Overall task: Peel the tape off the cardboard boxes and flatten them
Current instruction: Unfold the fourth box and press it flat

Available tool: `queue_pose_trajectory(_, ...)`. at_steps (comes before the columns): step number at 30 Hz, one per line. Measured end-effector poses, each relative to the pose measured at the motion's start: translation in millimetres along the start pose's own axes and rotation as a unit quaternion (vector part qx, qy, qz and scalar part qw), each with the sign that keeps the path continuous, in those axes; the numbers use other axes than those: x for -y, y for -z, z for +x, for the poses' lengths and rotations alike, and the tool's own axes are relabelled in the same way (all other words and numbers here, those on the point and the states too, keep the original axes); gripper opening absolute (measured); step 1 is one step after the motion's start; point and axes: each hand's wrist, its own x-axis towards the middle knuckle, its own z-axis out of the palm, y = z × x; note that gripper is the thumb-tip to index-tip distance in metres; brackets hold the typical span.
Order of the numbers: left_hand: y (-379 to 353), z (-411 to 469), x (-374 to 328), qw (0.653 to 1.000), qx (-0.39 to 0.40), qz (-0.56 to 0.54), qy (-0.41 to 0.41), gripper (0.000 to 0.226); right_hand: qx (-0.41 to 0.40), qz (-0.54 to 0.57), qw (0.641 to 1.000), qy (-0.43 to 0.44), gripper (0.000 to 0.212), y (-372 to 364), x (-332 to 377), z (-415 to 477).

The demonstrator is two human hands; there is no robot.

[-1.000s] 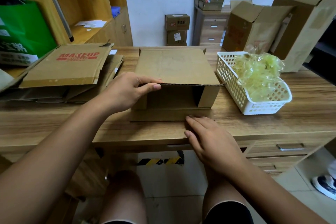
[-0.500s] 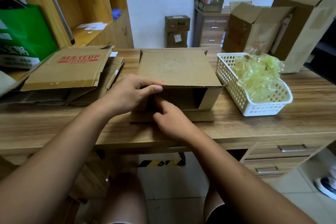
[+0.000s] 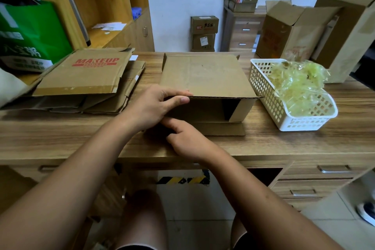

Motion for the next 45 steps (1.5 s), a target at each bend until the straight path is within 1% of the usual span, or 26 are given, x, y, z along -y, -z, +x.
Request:
queue_pose_trajectory(3, 1, -2, 0, 1.000, 0.002, -0.007, -0.005, 0.023, -0.018, 0.007, 1.000, 0.000, 0.056, 2, -1, -1)
queue_pose_trajectory(7, 2, -6, -1, 1.000, 0.002, -0.017, 0.002, 0.024, -0.109, 0.033, 0.993, -0.002, 0.052, 19, -10, -9)
queue_pose_trajectory(9, 2, -7, -3, 1.000, 0.000, -0.021, 0.005, 0.024, -0.161, 0.060, 0.985, -0.016, 0.050, 30, -21, -15)
queue_pose_trajectory(10, 1, -6, -4, 1.000, 0.000, -0.022, 0.007, 0.024, -0.187, 0.100, 0.977, -0.027, 0.050, 35, -26, -18)
queue_pose_trajectory(12, 0, -6, -6, 1.000, 0.004, -0.024, 0.011, 0.025, -0.229, 0.228, 0.946, -0.031, 0.051, 45, -38, -24)
queue_pose_trajectory(14, -1, -6, -7, 0.999, 0.011, -0.028, 0.012, 0.025, -0.254, 0.321, 0.912, -0.039, 0.062, 52, -48, -30)
queue_pose_trajectory(15, -2, -5, -8, 0.999, 0.013, -0.027, 0.012, 0.025, -0.260, 0.331, 0.906, -0.049, 0.070, 55, -52, -32)
queue_pose_trajectory(17, -4, -4, -8, 1.000, 0.018, -0.022, 0.012, 0.026, -0.263, 0.297, 0.915, -0.072, 0.081, 56, -54, -35)
queue_pose_trajectory(19, -7, -2, -9, 0.999, 0.024, -0.020, 0.015, 0.026, -0.266, 0.252, 0.927, -0.085, 0.083, 54, -53, -38)
queue_pose_trajectory(22, -8, 0, -8, 0.999, 0.033, -0.012, 0.021, 0.024, -0.289, 0.213, 0.929, -0.088, 0.080, 52, -54, -44)
queue_pose_trajectory(23, -8, 1, -8, 0.999, 0.033, -0.013, 0.023, 0.024, -0.301, 0.216, 0.925, -0.087, 0.080, 53, -55, -47)
queue_pose_trajectory(27, -9, 3, -6, 0.999, 0.031, -0.010, 0.022, 0.023, -0.347, 0.286, 0.889, -0.090, 0.085, 63, -62, -60)
queue_pose_trajectory(29, -12, 3, -5, 0.999, 0.033, -0.007, 0.016, 0.025, -0.356, 0.305, 0.879, -0.086, 0.080, 66, -61, -66)
queue_pose_trajectory(33, -22, 1, -5, 0.999, 0.049, 0.001, 0.013, 0.043, -0.385, 0.381, 0.838, -0.070, 0.050, 72, -57, -76)
queue_pose_trajectory(35, -28, -1, -2, 0.998, 0.064, 0.003, 0.014, 0.048, -0.386, 0.399, 0.830, -0.056, 0.041, 76, -54, -83)
queue_pose_trajectory(37, -33, -6, 4, 0.997, 0.078, 0.005, 0.018, 0.050, -0.399, 0.363, 0.840, -0.060, 0.028, 82, -52, -94)
queue_pose_trajectory(39, -36, -12, 11, 0.996, 0.082, 0.009, 0.024, 0.053, -0.439, 0.261, 0.857, -0.074, 0.023, 85, -53, -108)
queue_pose_trajectory(42, -37, -17, 15, 0.995, 0.093, 0.028, 0.024, 0.056, -0.494, 0.018, 0.868, -0.046, 0.032, 90, -54, -121)
queue_pose_trajectory(43, -37, -18, 15, 0.994, 0.099, 0.037, 0.019, 0.054, -0.492, -0.057, 0.869, -0.023, 0.031, 91, -51, -121)
queue_pose_trajectory(45, -39, -19, 14, 0.992, 0.111, 0.067, 0.004, 0.050, -0.463, -0.172, 0.869, 0.029, 0.033, 92, -44, -114)
